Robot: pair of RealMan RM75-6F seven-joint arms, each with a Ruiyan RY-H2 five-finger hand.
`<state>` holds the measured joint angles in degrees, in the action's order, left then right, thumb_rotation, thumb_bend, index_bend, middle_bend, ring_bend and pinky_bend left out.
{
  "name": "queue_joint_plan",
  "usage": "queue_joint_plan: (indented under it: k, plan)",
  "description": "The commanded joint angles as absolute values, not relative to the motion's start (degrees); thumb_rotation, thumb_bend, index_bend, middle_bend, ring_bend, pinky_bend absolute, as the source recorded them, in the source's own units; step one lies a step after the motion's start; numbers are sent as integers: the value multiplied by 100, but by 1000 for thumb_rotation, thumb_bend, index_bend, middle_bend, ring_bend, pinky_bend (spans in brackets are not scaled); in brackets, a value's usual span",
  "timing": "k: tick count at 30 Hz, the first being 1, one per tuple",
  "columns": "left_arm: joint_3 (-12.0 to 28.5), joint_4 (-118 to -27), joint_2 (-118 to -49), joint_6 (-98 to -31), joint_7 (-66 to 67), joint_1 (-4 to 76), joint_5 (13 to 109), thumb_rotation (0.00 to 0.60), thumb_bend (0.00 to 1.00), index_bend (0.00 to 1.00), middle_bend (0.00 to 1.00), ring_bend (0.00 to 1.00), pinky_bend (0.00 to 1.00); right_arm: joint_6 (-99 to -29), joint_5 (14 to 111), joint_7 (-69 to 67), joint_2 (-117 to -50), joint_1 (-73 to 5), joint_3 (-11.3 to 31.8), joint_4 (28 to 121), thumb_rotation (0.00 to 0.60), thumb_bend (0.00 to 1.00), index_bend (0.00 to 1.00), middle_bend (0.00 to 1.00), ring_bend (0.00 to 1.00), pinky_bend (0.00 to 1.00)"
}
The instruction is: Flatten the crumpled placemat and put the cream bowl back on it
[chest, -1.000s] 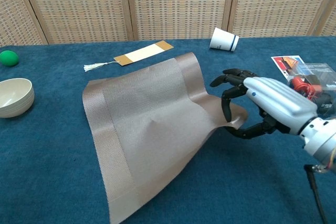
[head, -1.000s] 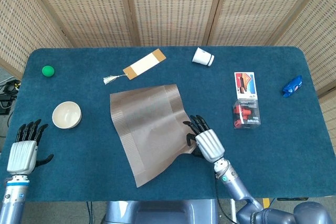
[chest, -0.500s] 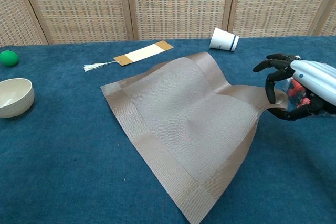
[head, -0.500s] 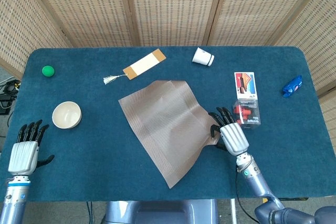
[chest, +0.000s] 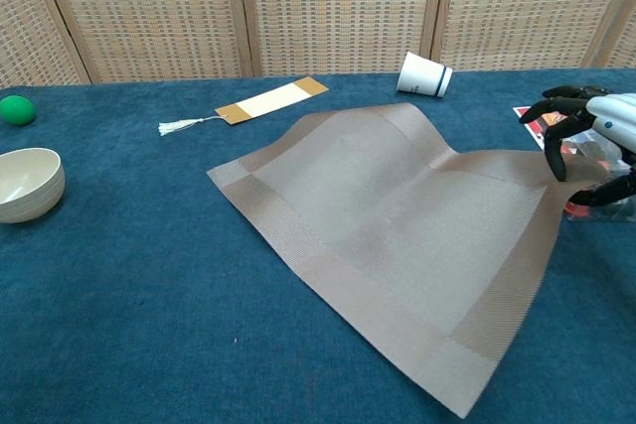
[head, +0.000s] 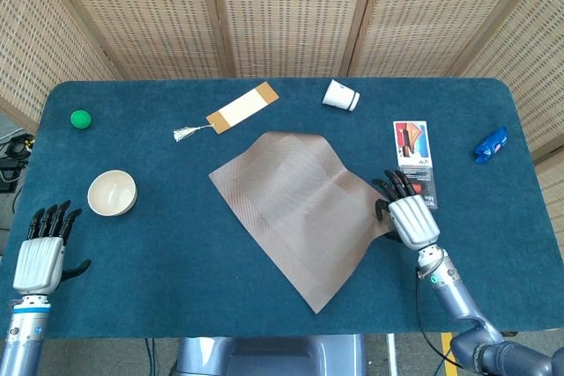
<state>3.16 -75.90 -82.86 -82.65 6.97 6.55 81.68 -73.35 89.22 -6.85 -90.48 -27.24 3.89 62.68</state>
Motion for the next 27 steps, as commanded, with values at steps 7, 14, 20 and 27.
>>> queue_joint_plan:
  k: [7, 14, 20, 27]
  plan:
    - [333, -7598, -8284, -8279, 687, 655, 8166, 600, 92, 139, 0, 0, 0, -7151, 8867, -620, -8756, -2850, 467, 6120, 600, 586, 742, 269, 20, 0]
    - [327, -7585, -8299, -8272, 712, 665, 8183, 600, 91, 139, 0, 0, 0, -6982, 8761, -386, -8505, -2861, 475, 6210, 600, 558, 735, 263, 21, 0]
    - [338, -7601, -8291, -8284, 708, 666, 8184, 600, 91, 139, 0, 0, 0, -6853, 8559, -50, -8253, -2772, 478, 6540, 600, 433, 554, 102, 0, 0]
    - [347, -7620, -8273, -8266, 702, 678, 8177, 600, 91, 139, 0, 0, 0, -7234, 8156, 616, -8030, -2412, 627, 7015, 600, 294, 162, 0, 0, 0]
